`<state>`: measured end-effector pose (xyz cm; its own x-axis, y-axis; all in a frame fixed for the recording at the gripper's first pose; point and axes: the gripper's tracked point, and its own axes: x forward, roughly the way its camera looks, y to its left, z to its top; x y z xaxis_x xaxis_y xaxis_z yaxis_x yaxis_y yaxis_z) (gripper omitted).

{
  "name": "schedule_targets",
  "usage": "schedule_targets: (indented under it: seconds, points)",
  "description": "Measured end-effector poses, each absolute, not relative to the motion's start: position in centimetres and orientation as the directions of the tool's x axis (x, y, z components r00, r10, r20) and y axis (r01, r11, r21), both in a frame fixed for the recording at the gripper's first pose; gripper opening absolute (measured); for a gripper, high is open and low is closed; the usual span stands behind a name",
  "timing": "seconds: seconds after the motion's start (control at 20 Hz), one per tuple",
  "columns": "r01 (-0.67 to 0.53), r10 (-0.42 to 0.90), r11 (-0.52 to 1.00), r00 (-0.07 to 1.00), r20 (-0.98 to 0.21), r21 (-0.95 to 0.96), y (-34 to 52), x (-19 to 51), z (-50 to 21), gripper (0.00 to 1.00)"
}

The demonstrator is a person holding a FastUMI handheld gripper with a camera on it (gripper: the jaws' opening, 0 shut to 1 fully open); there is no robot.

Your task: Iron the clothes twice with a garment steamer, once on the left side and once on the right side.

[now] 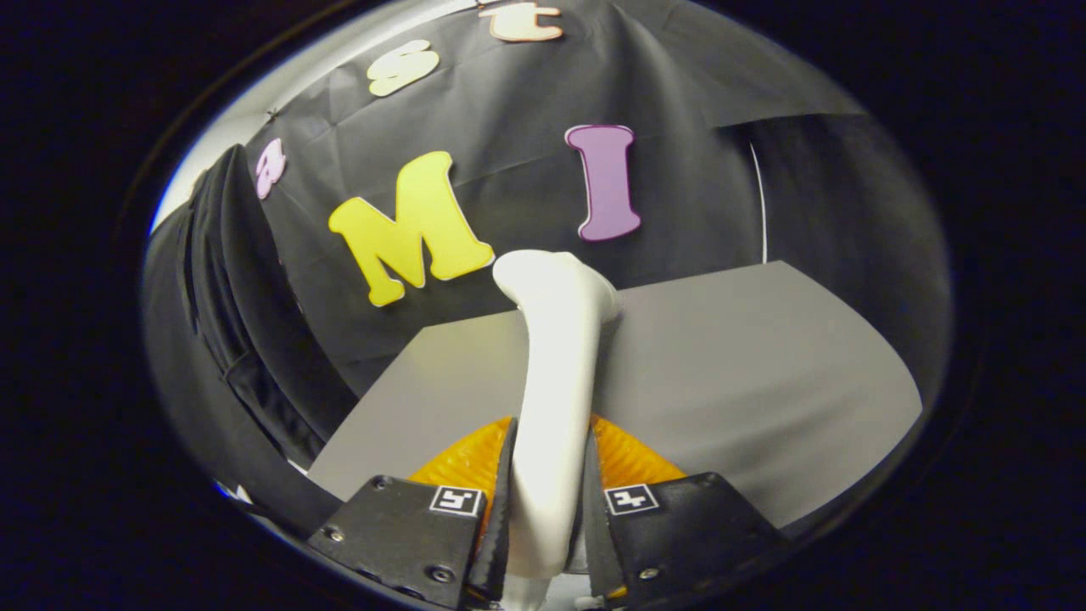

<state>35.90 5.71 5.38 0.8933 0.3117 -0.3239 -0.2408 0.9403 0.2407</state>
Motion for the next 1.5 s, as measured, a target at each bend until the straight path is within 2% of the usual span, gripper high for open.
schedule_targets:
  seconds: [0.2,0.65,1.15,1.5]
  points:
    - [-0.247,0.315,0.938,0.899,-0.303,0.243,6.5,34.0,6.2,0.36]
    - [-0.237,0.281,0.935,0.949,-0.144,0.262,11.4,24.5,13.2,0.35]
    - [-0.32,0.319,0.924,0.947,0.039,0.21,25.0,15.0,23.0,0.35]
    - [-0.404,0.392,0.902,0.914,0.102,0.154,34.7,12.2,26.9,0.35]
